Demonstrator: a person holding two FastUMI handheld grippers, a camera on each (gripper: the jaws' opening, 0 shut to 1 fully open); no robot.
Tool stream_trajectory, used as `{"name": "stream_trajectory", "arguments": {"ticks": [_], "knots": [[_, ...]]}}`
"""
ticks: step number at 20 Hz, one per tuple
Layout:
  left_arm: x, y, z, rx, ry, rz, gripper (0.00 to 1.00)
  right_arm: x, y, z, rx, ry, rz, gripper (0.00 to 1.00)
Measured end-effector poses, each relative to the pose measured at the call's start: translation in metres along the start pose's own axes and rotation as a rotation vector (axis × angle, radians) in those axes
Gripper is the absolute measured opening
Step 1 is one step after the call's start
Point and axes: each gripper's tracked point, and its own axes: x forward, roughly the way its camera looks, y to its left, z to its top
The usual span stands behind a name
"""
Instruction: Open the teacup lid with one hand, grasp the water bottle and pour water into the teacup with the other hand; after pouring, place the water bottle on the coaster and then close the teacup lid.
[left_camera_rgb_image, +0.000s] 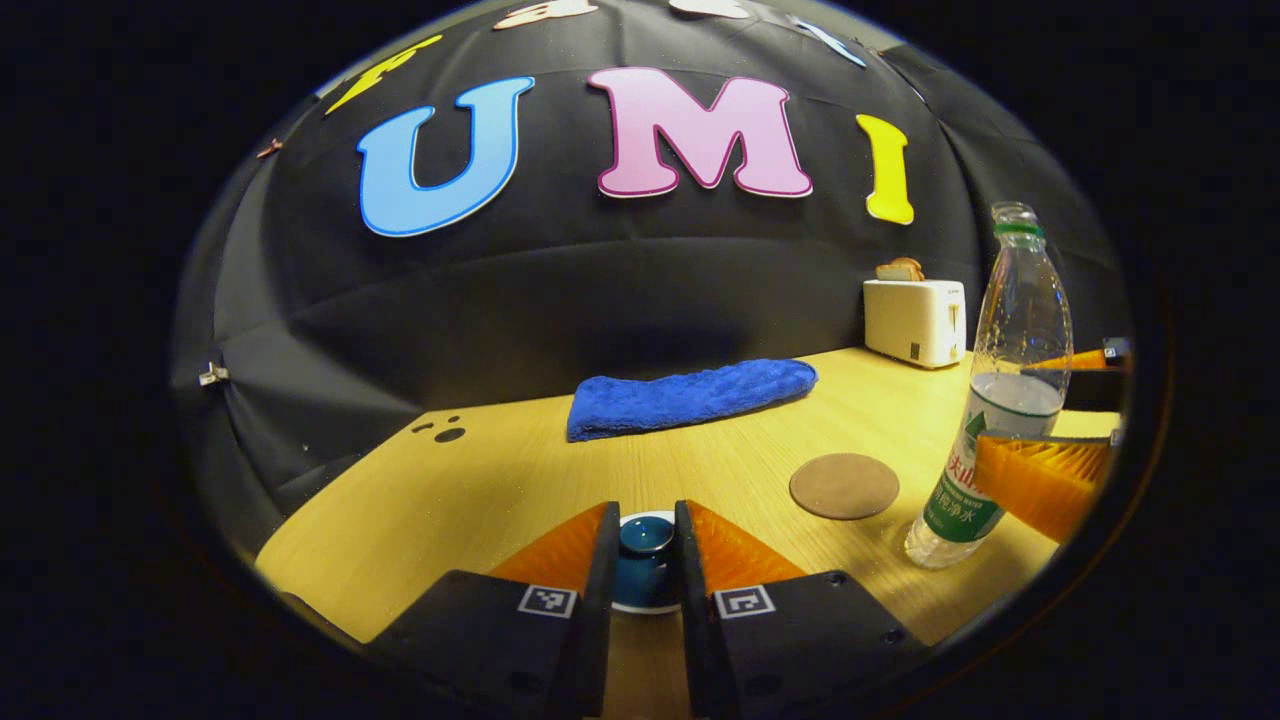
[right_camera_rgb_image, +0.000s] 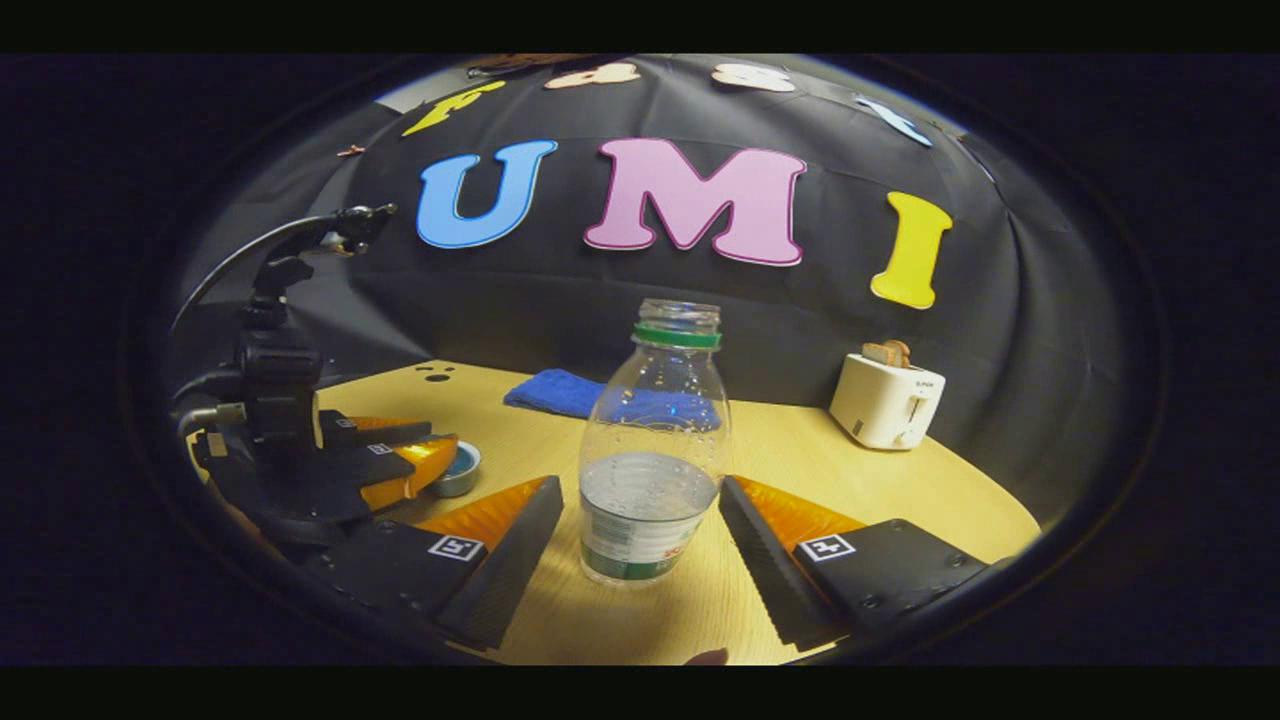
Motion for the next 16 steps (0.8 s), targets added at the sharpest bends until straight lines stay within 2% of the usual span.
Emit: {"name": "stream_trajectory", "arguments": {"ticks": [4, 5, 6, 11, 12, 13, 15, 16], "knots": [[-0.009, -0.001, 0.027, -0.004, -0.05, -0.02, 0.31, 0.002, 0.002, -0.015, 0.015, 0.024, 0.003, 0.98], [-0.011, 0.0, 0.038, -0.025, -0.061, -0.028, 0.27, 0.002, 0.002, -0.019, 0.018, 0.028, -0.004, 0.98], [-0.015, 0.005, 0.043, -0.036, -0.065, -0.026, 0.31, 0.005, 0.001, -0.022, 0.015, 0.03, -0.007, 0.99], [-0.023, 0.021, 0.038, -0.048, -0.034, -0.003, 0.31, 0.014, 0.005, -0.033, -0.007, 0.039, -0.005, 0.98], [-0.025, 0.024, 0.035, -0.057, -0.025, 0.003, 0.27, 0.015, 0.006, -0.035, -0.01, 0.043, -0.003, 0.98], [-0.026, 0.028, 0.033, -0.066, -0.017, 0.009, 0.31, 0.012, 0.003, -0.035, -0.008, 0.05, -0.013, 0.99], [-0.028, 0.035, 0.031, -0.073, -0.011, 0.023, 0.31, 0.022, 0.002, -0.038, 0.019, 0.063, -0.02, 0.81], [-0.029, 0.04, 0.03, -0.071, -0.011, 0.033, 0.31, 0.024, 0.003, -0.036, 0.004, 0.073, -0.021, 0.8]]}}
